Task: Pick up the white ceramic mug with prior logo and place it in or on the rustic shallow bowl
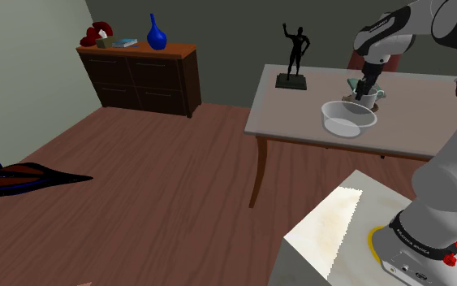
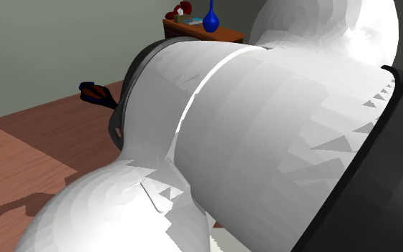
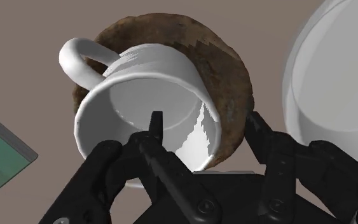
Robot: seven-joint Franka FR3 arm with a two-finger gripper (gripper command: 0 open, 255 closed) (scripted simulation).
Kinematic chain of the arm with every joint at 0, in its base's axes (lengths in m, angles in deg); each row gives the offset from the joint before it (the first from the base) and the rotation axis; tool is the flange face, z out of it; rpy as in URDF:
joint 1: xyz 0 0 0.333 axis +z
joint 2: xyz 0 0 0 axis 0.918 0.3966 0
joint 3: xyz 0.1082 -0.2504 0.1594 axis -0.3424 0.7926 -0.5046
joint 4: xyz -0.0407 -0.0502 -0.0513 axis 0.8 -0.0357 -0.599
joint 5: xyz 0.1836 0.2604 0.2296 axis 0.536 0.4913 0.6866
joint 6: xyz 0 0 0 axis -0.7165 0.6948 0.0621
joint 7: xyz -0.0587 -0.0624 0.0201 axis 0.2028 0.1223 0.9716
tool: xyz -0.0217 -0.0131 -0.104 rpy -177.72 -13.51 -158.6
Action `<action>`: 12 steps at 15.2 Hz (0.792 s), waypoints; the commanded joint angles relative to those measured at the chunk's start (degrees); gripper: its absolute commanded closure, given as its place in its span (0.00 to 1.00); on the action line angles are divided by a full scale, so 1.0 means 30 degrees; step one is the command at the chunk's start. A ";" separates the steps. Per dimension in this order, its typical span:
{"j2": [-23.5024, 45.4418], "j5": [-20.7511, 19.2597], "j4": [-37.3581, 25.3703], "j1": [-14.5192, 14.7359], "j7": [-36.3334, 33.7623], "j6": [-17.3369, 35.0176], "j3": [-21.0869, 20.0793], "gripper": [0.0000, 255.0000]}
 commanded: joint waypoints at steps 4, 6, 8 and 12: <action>0.0000 0.0000 0.0000 0.0000 0.0000 0.0001 0.0000 0.00; -0.0510 -0.0210 -0.0643 0.0088 -0.0137 -0.1124 0.0056 0.00; -0.0888 -0.0364 -0.1315 0.0150 -0.0238 -0.2154 0.0089 0.00; -0.0888 -0.0364 -0.1315 0.0149 -0.0238 -0.2154 0.0087 0.00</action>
